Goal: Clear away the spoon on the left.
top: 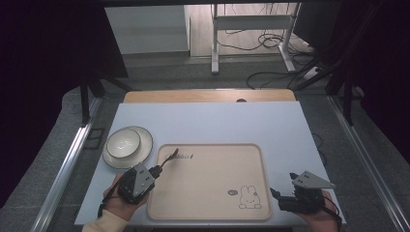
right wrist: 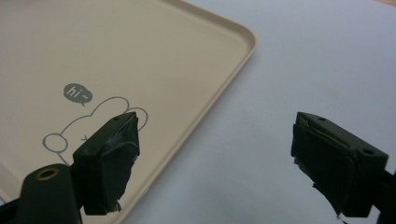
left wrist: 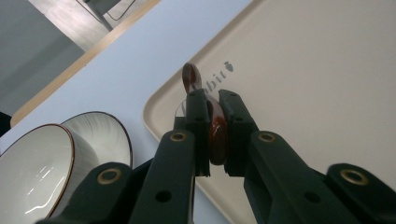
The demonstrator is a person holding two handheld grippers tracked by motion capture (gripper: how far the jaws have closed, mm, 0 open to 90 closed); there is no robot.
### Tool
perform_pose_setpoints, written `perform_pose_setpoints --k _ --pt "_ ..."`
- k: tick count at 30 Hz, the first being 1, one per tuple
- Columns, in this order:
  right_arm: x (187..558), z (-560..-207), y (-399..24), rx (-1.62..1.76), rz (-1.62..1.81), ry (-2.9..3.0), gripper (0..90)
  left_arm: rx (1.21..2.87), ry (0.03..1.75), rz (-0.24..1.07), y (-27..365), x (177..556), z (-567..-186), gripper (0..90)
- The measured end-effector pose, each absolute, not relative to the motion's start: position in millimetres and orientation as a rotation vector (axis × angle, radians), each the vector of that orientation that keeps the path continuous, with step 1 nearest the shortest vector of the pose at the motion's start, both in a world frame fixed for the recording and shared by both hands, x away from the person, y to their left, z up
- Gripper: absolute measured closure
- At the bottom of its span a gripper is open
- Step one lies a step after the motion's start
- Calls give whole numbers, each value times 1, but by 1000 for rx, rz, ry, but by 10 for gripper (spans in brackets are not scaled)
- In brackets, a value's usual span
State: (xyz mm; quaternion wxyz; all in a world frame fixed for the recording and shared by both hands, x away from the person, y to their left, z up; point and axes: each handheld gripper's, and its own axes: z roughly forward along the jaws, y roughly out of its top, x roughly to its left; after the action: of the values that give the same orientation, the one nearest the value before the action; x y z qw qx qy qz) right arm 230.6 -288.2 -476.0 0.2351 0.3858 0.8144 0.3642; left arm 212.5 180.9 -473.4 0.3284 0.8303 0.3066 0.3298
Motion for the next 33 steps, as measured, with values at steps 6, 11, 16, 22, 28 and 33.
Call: perform_pose_setpoints --k 6,11,16,22,28,33 --pt "230 -476 -288 1055 999 2235 156 2207 783 881 178 212 -477 844" --pt "231 -476 -287 1054 999 2237 155 2244 756 897 173 211 -481 844" --pt "231 -477 -287 1051 1000 2240 155 2280 736 902 168 210 -485 844" --pt "230 -476 -287 1053 999 2238 155 2334 701 890 160 207 -492 840" --pt "230 -476 -287 1048 998 2241 155 2395 660 891 152 204 -498 835" --pt "230 -477 -287 1051 997 2241 155 2422 657 875 151 204 -501 832"
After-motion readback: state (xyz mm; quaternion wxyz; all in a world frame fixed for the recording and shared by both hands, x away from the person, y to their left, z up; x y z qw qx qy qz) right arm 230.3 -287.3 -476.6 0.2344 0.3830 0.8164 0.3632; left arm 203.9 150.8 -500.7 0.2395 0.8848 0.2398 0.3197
